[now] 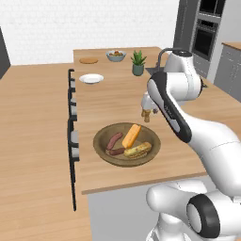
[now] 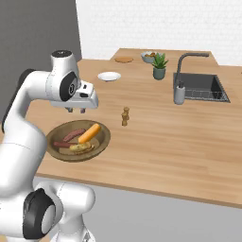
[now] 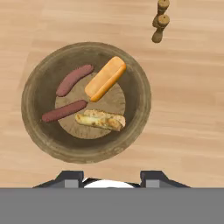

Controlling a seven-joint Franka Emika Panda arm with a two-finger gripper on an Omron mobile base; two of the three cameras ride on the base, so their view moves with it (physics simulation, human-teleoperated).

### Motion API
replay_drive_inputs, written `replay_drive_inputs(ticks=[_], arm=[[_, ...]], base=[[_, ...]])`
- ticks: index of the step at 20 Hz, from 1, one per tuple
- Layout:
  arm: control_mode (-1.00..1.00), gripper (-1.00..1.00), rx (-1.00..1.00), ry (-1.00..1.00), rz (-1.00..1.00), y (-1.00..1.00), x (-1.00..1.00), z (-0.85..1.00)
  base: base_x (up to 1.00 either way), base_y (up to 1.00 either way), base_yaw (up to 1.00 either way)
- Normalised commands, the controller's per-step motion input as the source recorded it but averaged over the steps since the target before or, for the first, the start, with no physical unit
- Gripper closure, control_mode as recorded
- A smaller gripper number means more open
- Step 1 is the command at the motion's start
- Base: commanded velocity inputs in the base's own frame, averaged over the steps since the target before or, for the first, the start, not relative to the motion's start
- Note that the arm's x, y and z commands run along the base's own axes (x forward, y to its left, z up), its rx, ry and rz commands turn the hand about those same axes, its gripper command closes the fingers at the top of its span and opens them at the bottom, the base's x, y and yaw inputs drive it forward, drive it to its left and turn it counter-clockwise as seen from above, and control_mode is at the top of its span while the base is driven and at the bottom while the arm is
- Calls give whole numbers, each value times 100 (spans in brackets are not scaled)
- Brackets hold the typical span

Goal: Place one bun and one sausage from the bowl on each plate.

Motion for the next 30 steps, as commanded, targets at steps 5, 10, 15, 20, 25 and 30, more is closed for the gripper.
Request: replay_drive_inputs(ticks=[5, 10, 15, 20, 25, 30], arm=[[-100, -100, 0, -13, -14, 40, -15, -32], [-100, -100, 0, 7, -38, 45, 24, -67], [-100, -100, 5, 13, -19, -9, 52, -51], [-100, -100, 2, 0, 0, -7, 43, -31], [-100, -100, 0, 0, 1, -12, 15, -31], [-100, -100, -2, 0, 0, -10, 22, -41]], base=[[0, 0, 0], [0, 0, 0], [0, 0, 0], [0, 0, 0], [0, 0, 0], [0, 0, 0]])
